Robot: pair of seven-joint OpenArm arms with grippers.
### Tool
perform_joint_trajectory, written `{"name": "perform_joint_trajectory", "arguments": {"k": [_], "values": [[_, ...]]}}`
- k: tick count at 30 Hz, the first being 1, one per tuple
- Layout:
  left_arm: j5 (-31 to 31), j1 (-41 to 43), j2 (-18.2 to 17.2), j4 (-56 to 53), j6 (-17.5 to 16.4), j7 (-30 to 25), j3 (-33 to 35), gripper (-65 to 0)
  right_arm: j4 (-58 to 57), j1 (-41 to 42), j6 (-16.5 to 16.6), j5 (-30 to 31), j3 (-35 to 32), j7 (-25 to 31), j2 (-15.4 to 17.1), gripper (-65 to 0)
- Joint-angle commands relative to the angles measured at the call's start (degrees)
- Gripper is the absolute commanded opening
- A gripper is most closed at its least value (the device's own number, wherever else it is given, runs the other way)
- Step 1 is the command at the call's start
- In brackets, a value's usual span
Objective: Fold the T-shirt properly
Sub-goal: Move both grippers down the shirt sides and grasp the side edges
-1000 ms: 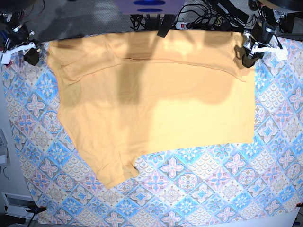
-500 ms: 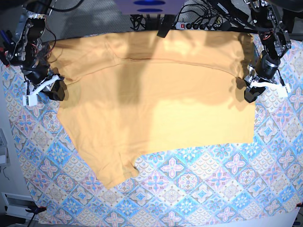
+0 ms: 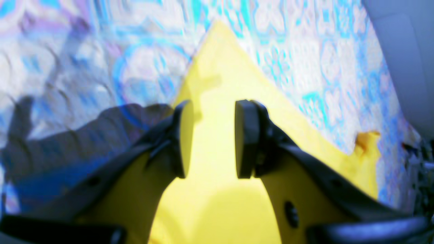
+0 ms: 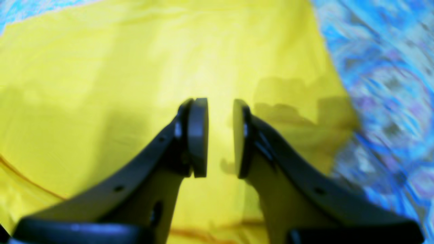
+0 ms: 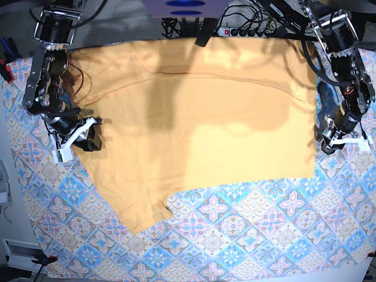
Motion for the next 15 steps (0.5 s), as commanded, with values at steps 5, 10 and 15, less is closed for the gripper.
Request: {"name": "perform_joint_trajectory", "arguments": {"k": [5,10,15], "values": [[4.62,-5.57,-0.93,-3.5,-0.86,-0.83,-0.11,-44.3,0.31,1.35,0.22,-2.25,-0.17,1.0,-0.88,-52.3],[8.32,-10.76,-0.93,-10.8,-0.86,-1.89,3.15,-44.5,0.31,1.35,0.22,-2.69,-0.17,1.09,-0.97,-52.3],[11.31,-13.13,-0.41,-15.9,-0.77,-6.72,3.32,-44.5,0.31,1.35,0.22,-2.6,-0.17,1.09,-0.97,-52.3]]}}
